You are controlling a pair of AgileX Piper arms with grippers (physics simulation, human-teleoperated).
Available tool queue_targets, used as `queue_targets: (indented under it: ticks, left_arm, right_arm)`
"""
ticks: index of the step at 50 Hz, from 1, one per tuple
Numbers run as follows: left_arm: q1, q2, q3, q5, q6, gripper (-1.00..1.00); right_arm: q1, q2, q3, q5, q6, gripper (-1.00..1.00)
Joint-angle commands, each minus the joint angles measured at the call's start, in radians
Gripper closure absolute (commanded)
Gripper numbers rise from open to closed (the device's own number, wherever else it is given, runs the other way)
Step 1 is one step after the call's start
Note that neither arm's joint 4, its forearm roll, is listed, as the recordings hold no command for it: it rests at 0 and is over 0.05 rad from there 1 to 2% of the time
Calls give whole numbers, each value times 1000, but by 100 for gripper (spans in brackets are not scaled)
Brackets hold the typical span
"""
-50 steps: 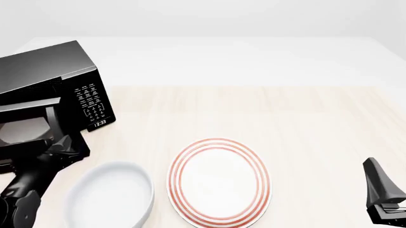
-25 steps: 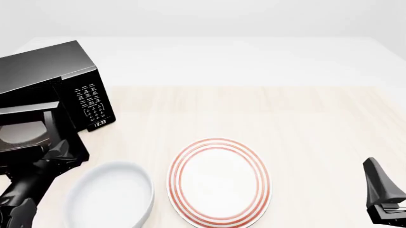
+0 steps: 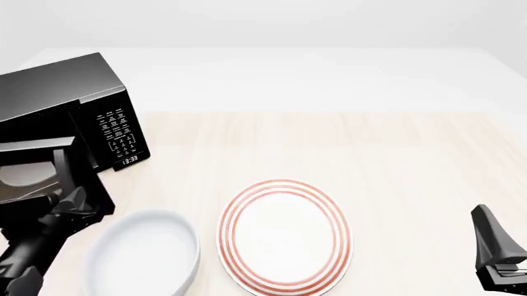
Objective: Open the microwave.
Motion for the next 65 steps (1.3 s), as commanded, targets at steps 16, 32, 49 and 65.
queue_targets:
  ticks: [16,32,49,65]
  left_arm:
    - [-22,-49,-2,-23,-5,100]
    - [-1,-56,1,-21,-17,-100]
    - [45,-84,11,-3,-1,-100]
    - [27,-250,17,144,10,-100]
  right_arm:
    - [0,0,0,0,0,-100]
    - [0,0,0,0,0,-100]
    - [0,0,0,0,0,-100]
    - [0,0,0,0,0,-100]
